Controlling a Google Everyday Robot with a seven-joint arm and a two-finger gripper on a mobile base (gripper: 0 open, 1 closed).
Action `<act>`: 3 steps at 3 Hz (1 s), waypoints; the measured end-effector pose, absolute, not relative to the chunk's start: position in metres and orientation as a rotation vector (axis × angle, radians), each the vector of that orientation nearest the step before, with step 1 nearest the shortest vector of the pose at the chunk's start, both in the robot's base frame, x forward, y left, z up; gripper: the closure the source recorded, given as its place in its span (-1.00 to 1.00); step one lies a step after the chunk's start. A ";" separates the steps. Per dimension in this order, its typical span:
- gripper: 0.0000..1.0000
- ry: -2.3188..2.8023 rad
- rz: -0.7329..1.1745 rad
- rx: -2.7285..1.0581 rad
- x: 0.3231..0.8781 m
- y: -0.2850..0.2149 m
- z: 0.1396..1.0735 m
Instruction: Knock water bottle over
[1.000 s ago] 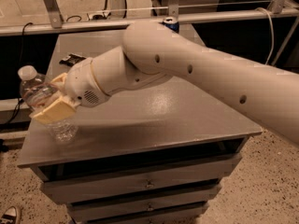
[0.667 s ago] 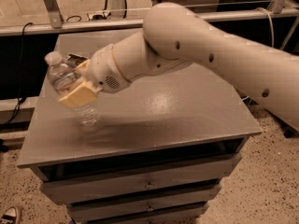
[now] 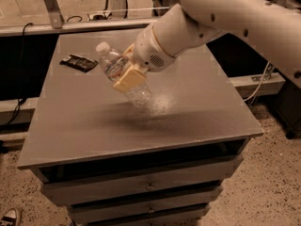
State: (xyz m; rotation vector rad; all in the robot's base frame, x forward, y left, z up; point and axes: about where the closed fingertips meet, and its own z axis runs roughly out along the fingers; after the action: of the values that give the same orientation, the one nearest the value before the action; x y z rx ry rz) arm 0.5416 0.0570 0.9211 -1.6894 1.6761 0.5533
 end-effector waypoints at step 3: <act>1.00 1.839 0.214 -1.949 0.562 -0.011 0.882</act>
Offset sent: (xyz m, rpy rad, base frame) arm 0.0313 -0.0951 -0.0416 -0.4871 -0.0628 -0.0174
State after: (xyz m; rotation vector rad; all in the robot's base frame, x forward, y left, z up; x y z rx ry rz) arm 0.5623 -0.0114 0.8820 -1.9489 1.8391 0.2136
